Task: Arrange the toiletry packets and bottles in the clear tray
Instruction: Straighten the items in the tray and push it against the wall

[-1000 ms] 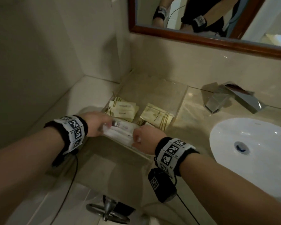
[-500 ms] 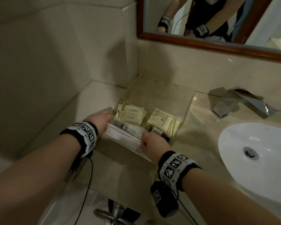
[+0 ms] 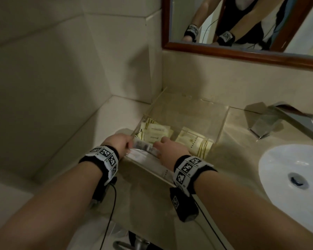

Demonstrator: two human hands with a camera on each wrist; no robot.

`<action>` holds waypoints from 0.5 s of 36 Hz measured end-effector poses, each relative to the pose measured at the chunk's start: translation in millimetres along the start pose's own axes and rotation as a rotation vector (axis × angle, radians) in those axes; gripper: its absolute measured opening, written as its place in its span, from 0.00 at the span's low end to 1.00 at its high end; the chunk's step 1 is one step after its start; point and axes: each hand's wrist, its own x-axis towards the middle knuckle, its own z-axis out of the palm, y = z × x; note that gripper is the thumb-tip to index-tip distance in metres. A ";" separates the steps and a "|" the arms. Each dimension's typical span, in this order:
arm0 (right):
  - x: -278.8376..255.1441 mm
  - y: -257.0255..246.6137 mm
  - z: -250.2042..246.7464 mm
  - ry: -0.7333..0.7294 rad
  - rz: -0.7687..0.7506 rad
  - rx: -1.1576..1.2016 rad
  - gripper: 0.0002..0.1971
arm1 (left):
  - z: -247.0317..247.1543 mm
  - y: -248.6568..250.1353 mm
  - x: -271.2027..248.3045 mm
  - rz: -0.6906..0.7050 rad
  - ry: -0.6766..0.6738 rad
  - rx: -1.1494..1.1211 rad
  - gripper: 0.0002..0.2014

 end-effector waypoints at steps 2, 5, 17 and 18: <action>5.0 -1.5 0.8 -0.008 0.030 -0.001 0.16 | -3.6 0.9 0.5 -0.020 -0.011 0.004 0.10; 8.1 -2.3 3.8 0.019 0.072 0.050 0.14 | -7.1 3.1 0.6 -0.039 -0.024 0.012 0.10; 2.9 12.9 1.6 0.200 0.053 0.082 0.19 | -10.6 36.8 1.8 0.056 0.155 0.045 0.23; 3.6 16.5 -0.2 0.245 0.031 0.057 0.21 | -10.9 40.6 3.9 0.056 0.146 0.023 0.24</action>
